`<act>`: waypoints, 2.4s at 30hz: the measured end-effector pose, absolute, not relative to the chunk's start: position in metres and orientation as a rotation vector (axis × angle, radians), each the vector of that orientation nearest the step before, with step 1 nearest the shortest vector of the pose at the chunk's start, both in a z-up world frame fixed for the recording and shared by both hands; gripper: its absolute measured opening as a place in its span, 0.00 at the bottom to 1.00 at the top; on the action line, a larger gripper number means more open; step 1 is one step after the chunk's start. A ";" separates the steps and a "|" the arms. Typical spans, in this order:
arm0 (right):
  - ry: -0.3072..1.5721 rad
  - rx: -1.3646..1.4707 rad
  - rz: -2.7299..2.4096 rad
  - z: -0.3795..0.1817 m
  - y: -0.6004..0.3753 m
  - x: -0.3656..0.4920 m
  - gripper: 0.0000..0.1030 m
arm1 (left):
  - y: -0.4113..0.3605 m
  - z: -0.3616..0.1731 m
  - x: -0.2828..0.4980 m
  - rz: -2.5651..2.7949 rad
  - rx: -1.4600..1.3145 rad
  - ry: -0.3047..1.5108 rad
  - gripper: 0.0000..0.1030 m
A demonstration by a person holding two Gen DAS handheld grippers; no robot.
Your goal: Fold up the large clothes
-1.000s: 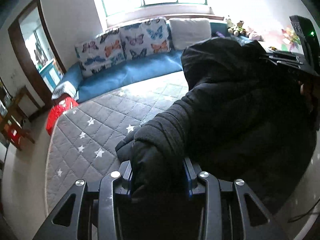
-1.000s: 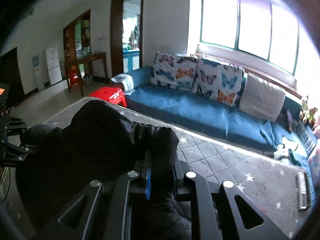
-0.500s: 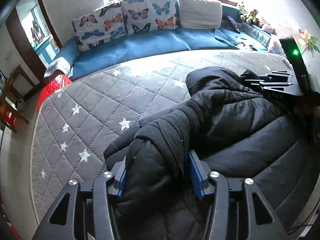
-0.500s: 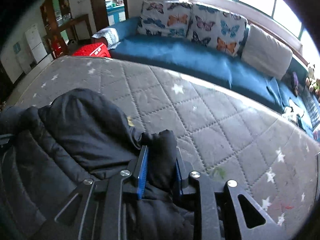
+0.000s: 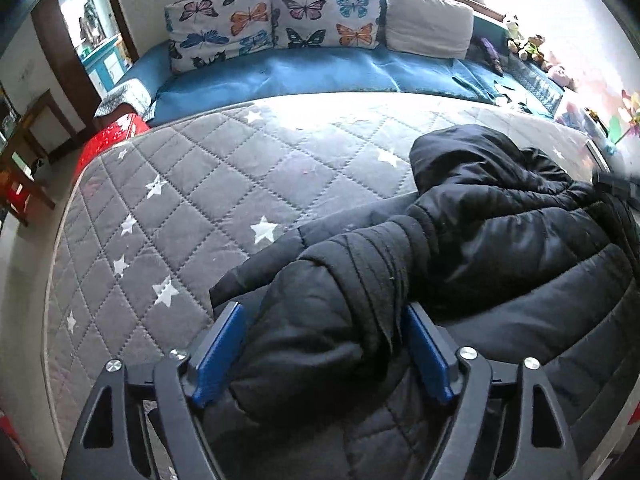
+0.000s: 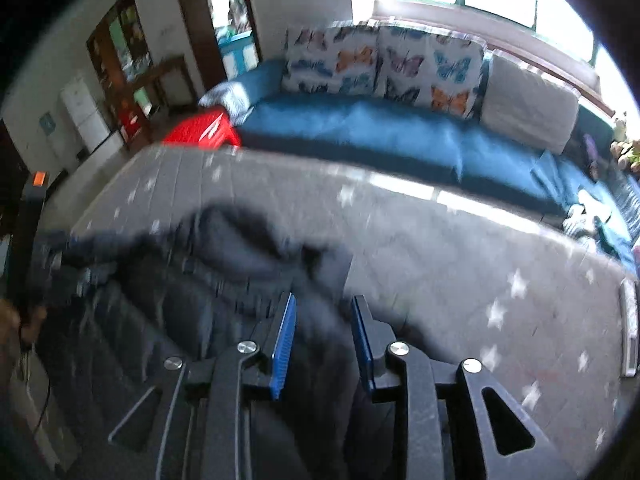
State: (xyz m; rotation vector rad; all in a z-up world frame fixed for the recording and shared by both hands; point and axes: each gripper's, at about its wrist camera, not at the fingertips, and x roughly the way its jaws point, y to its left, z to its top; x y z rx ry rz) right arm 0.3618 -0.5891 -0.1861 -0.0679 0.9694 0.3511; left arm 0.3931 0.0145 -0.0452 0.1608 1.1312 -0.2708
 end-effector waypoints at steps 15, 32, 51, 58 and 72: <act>1.005 -0.187 0.252 -0.209 -0.575 0.387 0.35 | 0.027 -0.037 0.399 -0.247 0.068 1.146 0.96; 1.101 -0.081 0.428 -0.209 -0.476 0.413 0.35 | 0.012 -0.003 0.382 -0.417 -0.066 1.123 0.29; 1.111 -0.207 0.435 -0.167 -0.479 0.331 0.35 | 0.016 0.036 0.325 -0.425 -0.057 1.073 0.19; 1.181 -0.272 0.454 -0.178 -0.474 0.290 0.35 | -0.007 0.040 0.257 -0.527 0.028 1.086 0.19; 1.211 -0.245 0.475 -0.212 -0.480 0.293 0.37 | 0.015 -0.021 0.271 -0.547 -0.146 1.224 0.17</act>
